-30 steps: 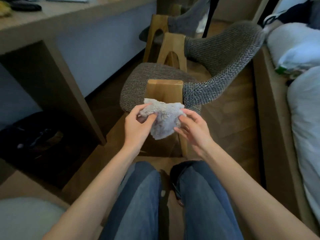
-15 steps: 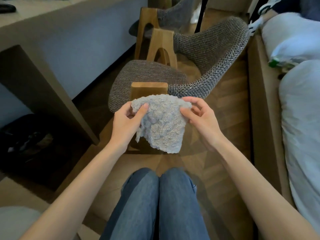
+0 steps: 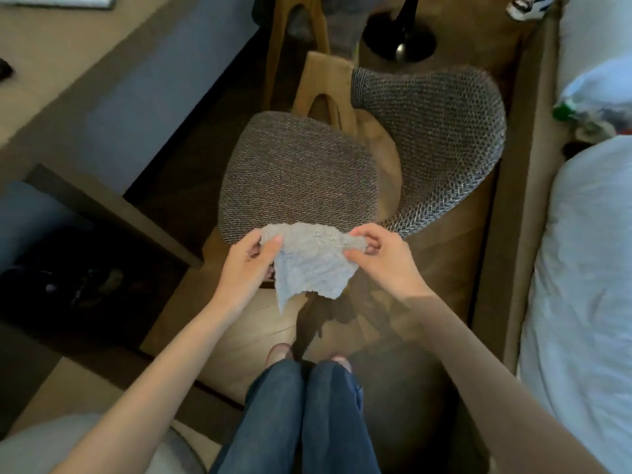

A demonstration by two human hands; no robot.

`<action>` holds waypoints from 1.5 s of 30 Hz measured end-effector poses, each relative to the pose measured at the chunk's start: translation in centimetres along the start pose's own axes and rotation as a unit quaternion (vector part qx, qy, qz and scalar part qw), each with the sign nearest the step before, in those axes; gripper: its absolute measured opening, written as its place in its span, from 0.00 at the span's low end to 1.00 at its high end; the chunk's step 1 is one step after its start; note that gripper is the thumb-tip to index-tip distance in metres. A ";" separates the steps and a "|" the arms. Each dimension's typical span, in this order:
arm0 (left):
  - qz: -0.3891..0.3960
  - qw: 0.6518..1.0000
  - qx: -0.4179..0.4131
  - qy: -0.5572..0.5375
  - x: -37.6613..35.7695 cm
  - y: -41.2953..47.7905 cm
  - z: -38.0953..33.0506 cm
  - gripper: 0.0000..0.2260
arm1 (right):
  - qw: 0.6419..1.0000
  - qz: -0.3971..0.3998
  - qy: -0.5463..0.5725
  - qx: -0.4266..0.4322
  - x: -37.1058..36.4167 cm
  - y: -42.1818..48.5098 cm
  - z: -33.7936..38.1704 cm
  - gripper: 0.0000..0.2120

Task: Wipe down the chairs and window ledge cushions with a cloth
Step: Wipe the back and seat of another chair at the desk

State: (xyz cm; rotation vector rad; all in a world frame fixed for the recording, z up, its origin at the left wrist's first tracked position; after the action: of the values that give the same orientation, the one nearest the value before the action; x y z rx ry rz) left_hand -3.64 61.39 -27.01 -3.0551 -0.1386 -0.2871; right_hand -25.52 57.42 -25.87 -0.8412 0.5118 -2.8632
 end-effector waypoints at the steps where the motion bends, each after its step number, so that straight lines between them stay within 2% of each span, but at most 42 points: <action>1: 0.012 1.000 0.016 0.004 0.4 -0.1 -1.2 0.05 | 1.000 -0.002 -0.018 -0.015 0.6 -0.6 1.0 0.09; 4: 0.037 0.998 0.043 0.017 1.2 -0.4 -4.4 0.05 | 0.998 -0.004 -0.053 -0.038 2.2 -2.2 3.5 0.11; 8: 0.078 0.995 0.055 0.037 1.7 0.3 -8.7 0.10 | 0.998 0.019 -0.016 -0.065 4.5 -3.9 6.9 0.11; 12: 0.097 0.994 0.050 0.029 0.6 1.7 -11.9 0.05 | 0.997 -0.003 -0.004 -0.082 7.2 -4.0 8.7 0.07; 15: 0.098 0.993 0.064 0.020 -0.8 2.9 -12.7 0.04 | 0.996 -0.018 0.036 -0.081 9.5 -3.4 9.7 0.08; 18: 0.101 0.989 0.103 0.026 -2.6 3.7 -12.6 0.09 | 0.992 -0.043 0.065 -0.103 12.3 -2.3 9.0 0.08; 21: 0.098 0.989 0.108 0.029 -5.0 4.8 -13.0 0.11 | 0.988 -0.062 0.090 -0.112 16.0 -0.3 7.8 0.09; 25: 0.073 0.990 0.112 0.040 -9.9 6.8 -13.1 0.10 | 0.986 -0.043 0.124 -0.100 21.4 3.7 6.0 0.04; 29: 0.038 0.991 0.115 0.049 -16.4 9.2 -13.8 0.10 | 0.994 -0.030 0.078 -0.066 27.9 8.8 4.0 0.02; 36: -0.010 0.990 0.126 0.062 -24.3 12.3 -16.5 0.11 | 0.999 -0.030 0.011 0.005 36.4 15.8 4.9 0.05; 45: -0.044 0.984 0.142 0.102 -26.8 19.2 -16.0 0.13 | 0.996 0.030 -0.055 0.057 35.3 27.1 9.6 0.08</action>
State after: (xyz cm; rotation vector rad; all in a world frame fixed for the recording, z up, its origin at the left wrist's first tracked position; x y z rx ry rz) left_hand -30.98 38.86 -17.59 -2.7223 -0.2777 -0.5322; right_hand -49.57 22.16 -9.92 -0.9410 0.3501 -2.7420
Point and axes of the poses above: each hand's wrist, its own y-axis towards the middle knuckle, its own x-axis out of the back of the hand, z = x × y, the point moved 10 cm from there along y, towards the middle knuckle, and after that the axes turned 12 degrees about -x, right-handed, at the moved point
